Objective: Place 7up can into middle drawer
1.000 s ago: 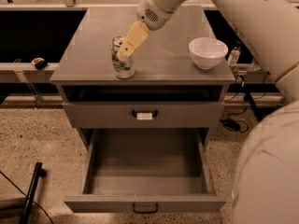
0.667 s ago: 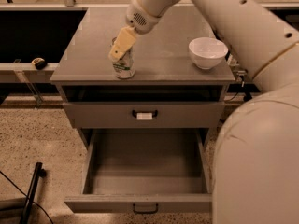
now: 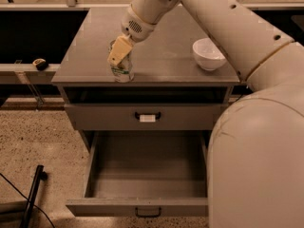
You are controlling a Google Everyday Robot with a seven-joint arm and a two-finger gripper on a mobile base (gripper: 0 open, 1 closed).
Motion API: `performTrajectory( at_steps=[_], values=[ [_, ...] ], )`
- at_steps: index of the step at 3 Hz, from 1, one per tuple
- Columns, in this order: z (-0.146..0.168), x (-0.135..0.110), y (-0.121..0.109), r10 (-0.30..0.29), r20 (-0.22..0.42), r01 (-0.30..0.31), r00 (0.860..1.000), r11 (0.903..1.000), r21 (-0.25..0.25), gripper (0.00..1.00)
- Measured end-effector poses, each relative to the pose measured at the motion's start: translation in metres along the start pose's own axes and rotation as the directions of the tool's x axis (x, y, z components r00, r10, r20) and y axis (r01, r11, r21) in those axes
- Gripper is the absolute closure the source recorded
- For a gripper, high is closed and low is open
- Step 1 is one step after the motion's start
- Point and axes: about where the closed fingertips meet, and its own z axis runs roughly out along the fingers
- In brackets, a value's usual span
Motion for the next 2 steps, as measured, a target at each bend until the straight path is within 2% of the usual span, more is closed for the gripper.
performTrajectory(
  at_steps=[1, 2],
  values=[
    [-0.029, 0.001, 0.024, -0.056, 0.089, 0.06, 0.995, 0.9972, -0.044, 0.96],
    [-0.081, 0.023, 0.062, -0.137, 0.184, 0.148, 0.973, 0.9878, -0.048, 1.0]
  ],
)
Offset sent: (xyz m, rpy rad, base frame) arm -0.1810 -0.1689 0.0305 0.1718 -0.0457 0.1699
